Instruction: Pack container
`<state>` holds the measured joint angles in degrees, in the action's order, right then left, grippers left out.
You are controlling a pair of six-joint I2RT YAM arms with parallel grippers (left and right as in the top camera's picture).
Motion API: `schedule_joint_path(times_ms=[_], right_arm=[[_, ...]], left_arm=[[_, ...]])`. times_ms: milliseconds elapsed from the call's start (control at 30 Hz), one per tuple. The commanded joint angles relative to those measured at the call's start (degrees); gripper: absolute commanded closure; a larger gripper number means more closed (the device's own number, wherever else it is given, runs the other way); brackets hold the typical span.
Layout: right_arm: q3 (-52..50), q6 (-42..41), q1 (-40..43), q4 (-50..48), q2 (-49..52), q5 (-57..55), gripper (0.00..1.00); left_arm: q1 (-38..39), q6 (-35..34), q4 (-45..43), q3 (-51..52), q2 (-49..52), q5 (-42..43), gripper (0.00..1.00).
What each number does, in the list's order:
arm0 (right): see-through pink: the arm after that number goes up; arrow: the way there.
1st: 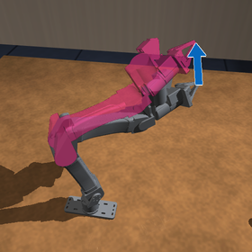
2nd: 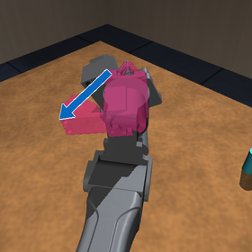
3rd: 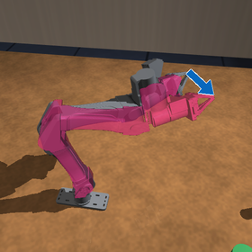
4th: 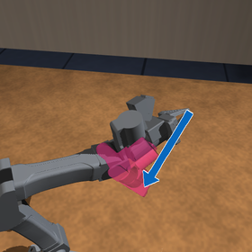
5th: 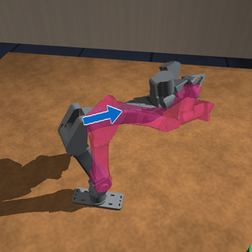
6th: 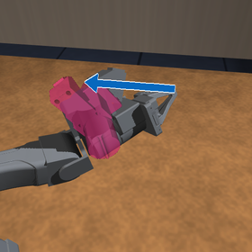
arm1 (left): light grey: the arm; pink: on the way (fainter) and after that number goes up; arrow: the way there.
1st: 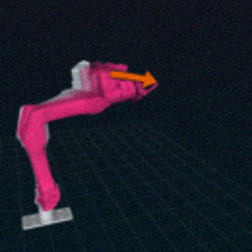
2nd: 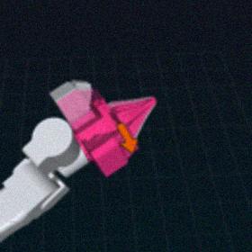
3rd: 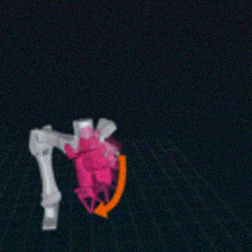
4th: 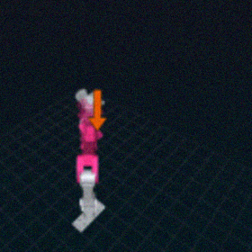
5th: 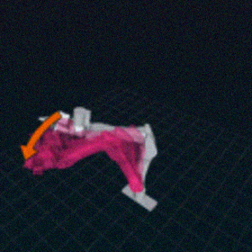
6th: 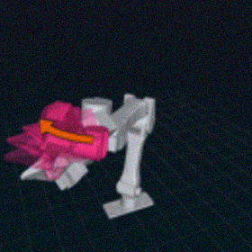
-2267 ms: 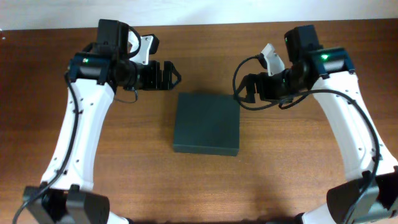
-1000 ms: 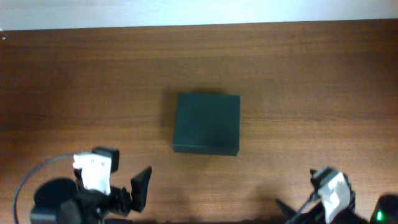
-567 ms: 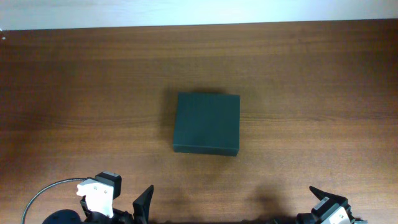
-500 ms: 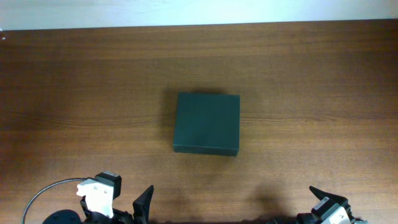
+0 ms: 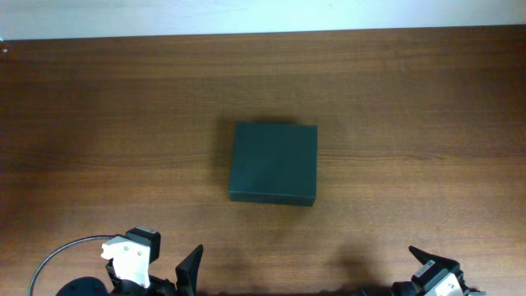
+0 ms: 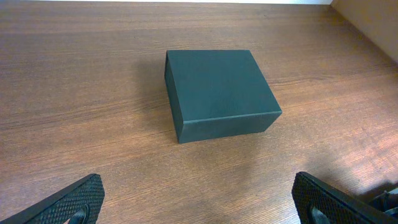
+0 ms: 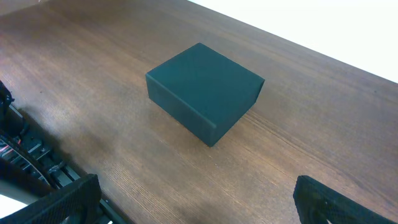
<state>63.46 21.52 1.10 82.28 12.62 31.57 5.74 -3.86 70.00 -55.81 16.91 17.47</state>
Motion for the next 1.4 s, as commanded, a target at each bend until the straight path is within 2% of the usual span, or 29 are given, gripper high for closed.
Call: schedule_joint_path(times_ms=[0, 400, 700, 1100, 1367], right_arm=[[-0.44, 0.52, 0.48, -0.13, -0.22, 1.16, 0.01], [-0.42, 0.52, 0.48, -0.13, -0.22, 1.16, 0.01], [-0.42, 0.55, 0.48, -0.13, -0.22, 1.16, 0.01], [-0.42, 0.55, 0.48, -0.13, -0.22, 1.16, 0.02], [-0.42, 0.52, 0.48, -0.15, -0.22, 1.16, 0.01]], left_arm=[[-0.17, 1.16, -0.26, 0.37, -0.26, -3.82, 0.01], [-0.98, 1.18, -5.64, 2.89, -0.31, -22.93, 0.01], [-5.66, 2.23, -16.70, 16.02, -8.20, -23.28, 0.01], [-7.30, 2.19, -19.52, 30.93, -14.08, -22.64, 0.01], [-7.30, 2.21, -24.92, 38.23, -16.59, -22.67, 0.01]])
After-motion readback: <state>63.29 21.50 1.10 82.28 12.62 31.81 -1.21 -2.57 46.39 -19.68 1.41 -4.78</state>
